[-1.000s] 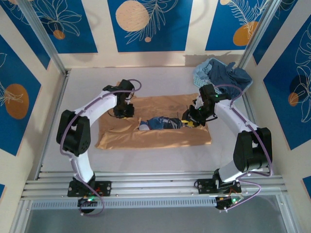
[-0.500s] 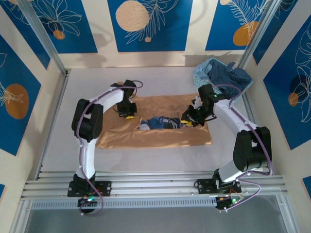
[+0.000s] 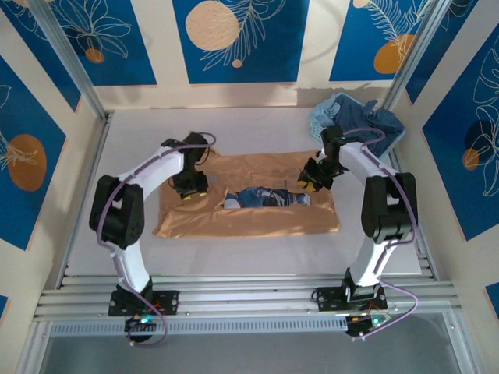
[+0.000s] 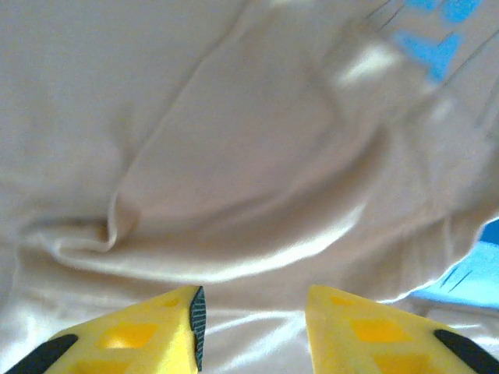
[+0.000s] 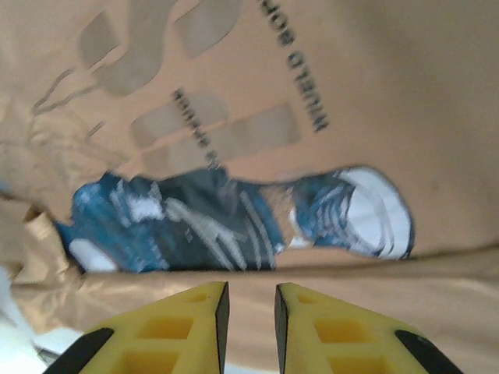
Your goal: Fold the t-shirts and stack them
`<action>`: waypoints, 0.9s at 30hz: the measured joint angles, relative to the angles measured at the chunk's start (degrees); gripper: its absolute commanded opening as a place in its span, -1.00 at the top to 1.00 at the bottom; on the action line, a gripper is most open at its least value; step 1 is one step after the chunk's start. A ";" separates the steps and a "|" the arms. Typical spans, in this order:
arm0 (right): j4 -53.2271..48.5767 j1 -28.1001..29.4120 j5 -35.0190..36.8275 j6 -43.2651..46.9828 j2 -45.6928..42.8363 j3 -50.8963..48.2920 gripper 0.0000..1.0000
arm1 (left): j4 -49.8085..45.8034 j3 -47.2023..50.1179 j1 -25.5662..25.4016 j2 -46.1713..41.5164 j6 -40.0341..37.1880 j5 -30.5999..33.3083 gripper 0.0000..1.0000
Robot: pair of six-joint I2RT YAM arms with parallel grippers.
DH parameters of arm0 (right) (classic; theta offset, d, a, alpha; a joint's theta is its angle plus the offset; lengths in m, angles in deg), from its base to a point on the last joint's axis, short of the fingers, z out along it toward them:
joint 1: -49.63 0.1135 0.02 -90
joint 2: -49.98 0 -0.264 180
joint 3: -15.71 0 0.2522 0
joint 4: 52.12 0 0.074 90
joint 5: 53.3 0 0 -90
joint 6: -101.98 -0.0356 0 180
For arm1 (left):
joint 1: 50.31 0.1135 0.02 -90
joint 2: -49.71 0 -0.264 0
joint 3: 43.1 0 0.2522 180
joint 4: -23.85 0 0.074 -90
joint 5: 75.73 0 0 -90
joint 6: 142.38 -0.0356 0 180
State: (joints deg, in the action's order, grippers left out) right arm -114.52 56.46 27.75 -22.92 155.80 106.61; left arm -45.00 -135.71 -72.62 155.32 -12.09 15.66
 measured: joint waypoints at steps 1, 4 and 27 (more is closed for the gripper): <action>-0.28 0.02 0.70 -0.04 1.73 0.83 0.49 | 0.26 1.44 0.13 -0.11 0.68 -0.11 0.30; -1.46 0.35 2.97 -0.48 6.23 2.01 0.49 | 1.14 5.57 0.96 1.20 3.17 -0.31 0.30; -4.33 8.31 4.00 -6.14 -5.09 -4.42 0.07 | 2.40 -4.76 10.32 -1.49 5.77 0.52 0.03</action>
State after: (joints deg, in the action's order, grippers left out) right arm -118.85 64.77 31.75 -29.06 150.71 102.20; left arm -42.59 -140.48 -62.30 153.83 -6.32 16.18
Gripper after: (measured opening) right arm 0.464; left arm 0.479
